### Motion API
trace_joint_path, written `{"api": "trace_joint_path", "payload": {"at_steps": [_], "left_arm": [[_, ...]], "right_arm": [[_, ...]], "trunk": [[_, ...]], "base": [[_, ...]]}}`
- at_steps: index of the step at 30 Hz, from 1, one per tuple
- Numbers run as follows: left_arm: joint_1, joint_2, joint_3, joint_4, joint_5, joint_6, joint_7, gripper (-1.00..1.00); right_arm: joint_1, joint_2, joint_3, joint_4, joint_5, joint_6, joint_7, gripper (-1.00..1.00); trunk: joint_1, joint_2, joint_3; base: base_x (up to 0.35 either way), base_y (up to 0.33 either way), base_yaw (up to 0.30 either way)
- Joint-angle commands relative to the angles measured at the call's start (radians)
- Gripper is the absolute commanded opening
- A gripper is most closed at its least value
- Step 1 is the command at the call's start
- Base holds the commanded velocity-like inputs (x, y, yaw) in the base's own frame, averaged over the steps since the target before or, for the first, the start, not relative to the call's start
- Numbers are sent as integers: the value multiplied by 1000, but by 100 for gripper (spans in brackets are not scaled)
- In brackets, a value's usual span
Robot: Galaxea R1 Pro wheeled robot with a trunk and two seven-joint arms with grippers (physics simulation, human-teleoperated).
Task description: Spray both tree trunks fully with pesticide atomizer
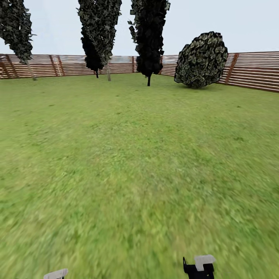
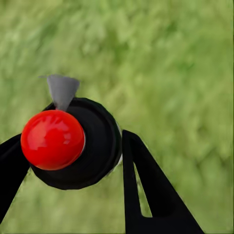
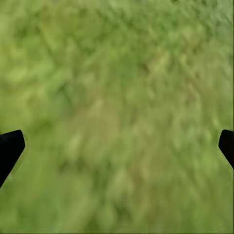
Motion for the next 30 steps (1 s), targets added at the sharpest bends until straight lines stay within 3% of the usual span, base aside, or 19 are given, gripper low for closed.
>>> {"api": "trace_joint_path", "payload": {"at_steps": [1,30], "left_arm": [[-1,0,-8,1,17,-3,-1,-100],[-1,2,-8,1,21,-3,-1,-100]], "right_arm": [[0,0,9,0,-7,-2,-4,100],[0,0,9,0,-7,-2,-4,100]], "trunk": [[0,0,-1],[0,0,-11]], "base": [[246,213,281],[246,224,281]]}}
